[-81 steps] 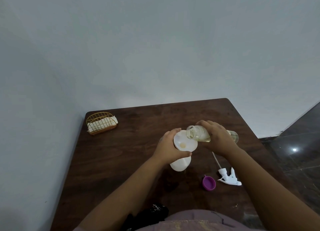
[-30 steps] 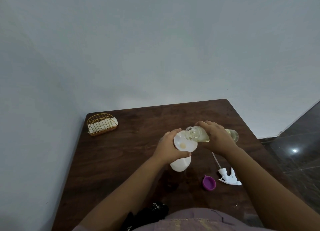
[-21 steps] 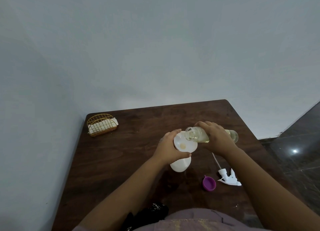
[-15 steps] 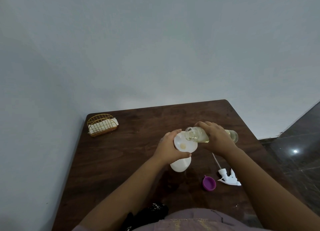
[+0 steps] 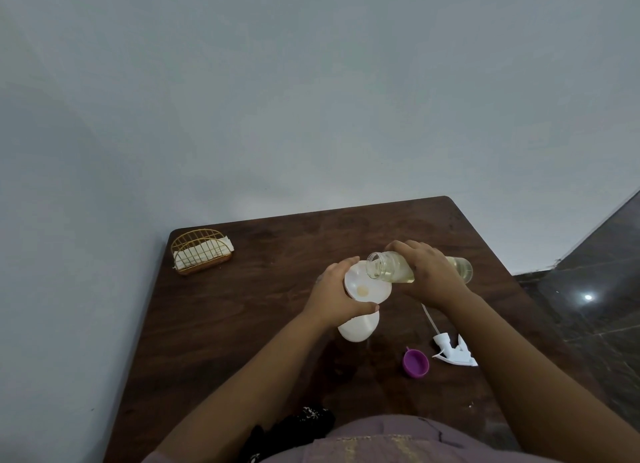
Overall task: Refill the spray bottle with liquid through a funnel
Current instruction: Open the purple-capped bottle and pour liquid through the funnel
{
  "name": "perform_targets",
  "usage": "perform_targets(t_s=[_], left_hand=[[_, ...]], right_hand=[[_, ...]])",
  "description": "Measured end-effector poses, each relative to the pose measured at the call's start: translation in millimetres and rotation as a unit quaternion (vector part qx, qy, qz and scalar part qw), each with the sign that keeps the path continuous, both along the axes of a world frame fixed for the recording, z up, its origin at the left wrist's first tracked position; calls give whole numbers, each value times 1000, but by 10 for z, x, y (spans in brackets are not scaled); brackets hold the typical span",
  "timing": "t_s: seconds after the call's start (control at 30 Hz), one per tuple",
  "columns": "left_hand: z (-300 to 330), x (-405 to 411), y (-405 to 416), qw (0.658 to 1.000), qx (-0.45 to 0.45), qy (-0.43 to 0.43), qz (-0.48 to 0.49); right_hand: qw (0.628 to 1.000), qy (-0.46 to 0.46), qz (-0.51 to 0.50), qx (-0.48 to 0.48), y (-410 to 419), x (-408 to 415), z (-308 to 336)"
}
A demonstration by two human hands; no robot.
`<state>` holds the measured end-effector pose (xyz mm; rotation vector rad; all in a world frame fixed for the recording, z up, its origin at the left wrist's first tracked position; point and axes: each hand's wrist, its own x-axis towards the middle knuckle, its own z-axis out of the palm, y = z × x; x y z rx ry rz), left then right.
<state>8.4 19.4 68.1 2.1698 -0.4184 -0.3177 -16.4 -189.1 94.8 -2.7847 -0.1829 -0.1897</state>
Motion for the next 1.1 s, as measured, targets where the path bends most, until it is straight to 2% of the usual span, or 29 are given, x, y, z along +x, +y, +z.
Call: perform_targets(t_s=[1.1], left_hand=[[-17,31,-6,1000,16,-2,-8]], right_hand=[[1000,0,7,-12,6,-16,45]])
